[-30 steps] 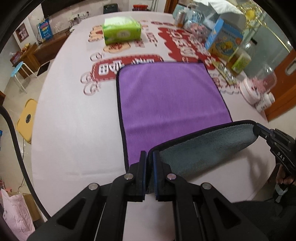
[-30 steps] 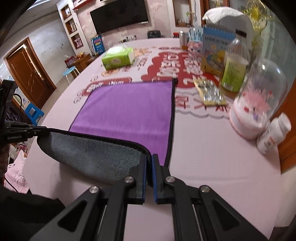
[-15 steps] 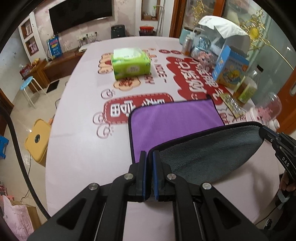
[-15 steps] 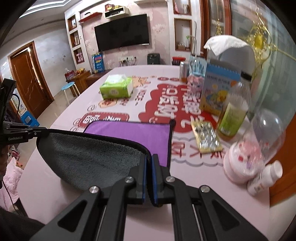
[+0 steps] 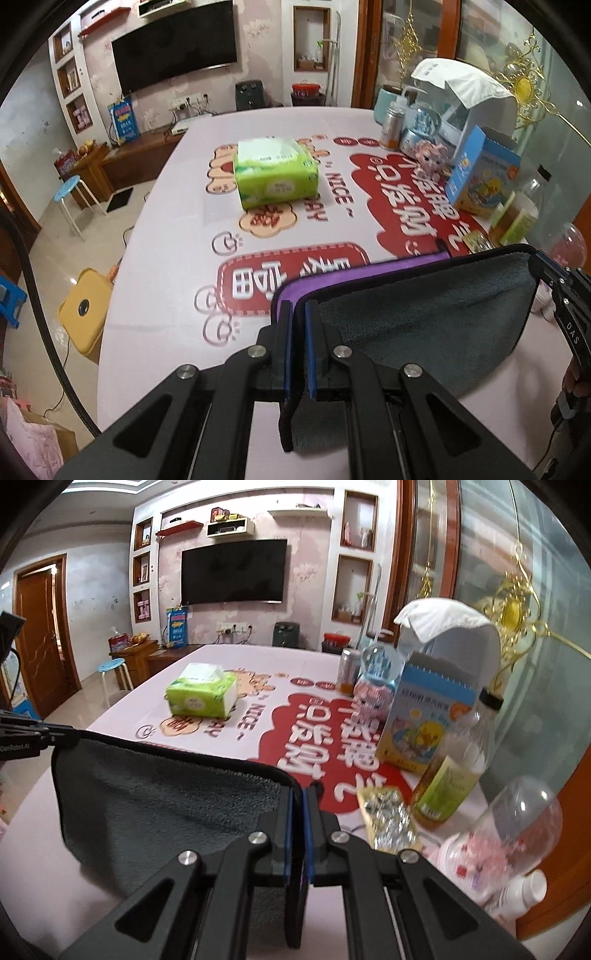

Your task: Fold towel

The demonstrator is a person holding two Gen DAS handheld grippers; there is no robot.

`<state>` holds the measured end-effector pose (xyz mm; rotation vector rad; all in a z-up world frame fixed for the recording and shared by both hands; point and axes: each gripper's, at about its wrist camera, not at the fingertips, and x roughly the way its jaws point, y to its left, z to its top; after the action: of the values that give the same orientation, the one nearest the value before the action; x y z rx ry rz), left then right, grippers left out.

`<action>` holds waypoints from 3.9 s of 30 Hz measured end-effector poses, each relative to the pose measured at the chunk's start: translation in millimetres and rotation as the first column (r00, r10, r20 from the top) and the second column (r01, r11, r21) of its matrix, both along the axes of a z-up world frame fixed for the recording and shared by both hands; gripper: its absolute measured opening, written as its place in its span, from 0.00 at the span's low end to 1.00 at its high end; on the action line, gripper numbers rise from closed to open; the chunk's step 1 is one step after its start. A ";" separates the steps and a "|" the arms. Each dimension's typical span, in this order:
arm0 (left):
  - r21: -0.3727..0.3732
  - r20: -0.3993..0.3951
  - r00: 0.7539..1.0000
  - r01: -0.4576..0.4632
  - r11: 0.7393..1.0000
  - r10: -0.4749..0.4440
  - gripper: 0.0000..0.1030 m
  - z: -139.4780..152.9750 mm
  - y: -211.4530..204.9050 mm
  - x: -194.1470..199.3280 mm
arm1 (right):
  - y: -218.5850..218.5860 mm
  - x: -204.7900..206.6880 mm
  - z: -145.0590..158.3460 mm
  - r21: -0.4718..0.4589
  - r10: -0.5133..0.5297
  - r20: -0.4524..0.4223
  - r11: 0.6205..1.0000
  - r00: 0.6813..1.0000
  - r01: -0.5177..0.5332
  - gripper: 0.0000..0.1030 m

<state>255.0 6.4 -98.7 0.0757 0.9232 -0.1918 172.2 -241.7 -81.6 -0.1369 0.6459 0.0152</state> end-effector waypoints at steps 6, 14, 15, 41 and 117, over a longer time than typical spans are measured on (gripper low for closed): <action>0.018 0.021 0.999 -0.032 0.999 0.032 0.04 -11.2 -4.5 20.8 | 6.9 22.4 -11.8 -0.065 -0.014 0.038 0.998 0.999 0.016 0.05; 0.008 -0.036 0.998 -0.052 0.999 0.053 0.04 -43.2 -4.7 45.9 | 10.2 42.9 -40.9 -0.093 -0.024 0.022 0.995 0.999 0.026 0.05; 0.008 -0.044 0.998 -0.053 0.999 0.053 0.04 -47.3 -4.7 47.9 | 9.4 45.4 -44.6 -0.089 -0.026 0.019 0.996 0.999 0.027 0.05; 0.025 -0.110 0.991 -0.070 0.997 0.072 0.79 -74.5 -11.4 58.4 | -0.1 55.4 -68.6 -0.003 -0.090 -0.070 0.996 0.993 0.090 0.64; -0.021 0.011 0.987 -0.160 0.987 0.161 0.99 95.5 1.0 -241.8 | 39.1 -200.0 89.5 0.240 -0.080 -0.303 0.958 0.950 0.158 0.99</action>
<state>13.2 7.4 -3.2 -0.0164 0.9097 -0.0511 -27.8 -202.6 8.0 0.1650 0.9395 0.0031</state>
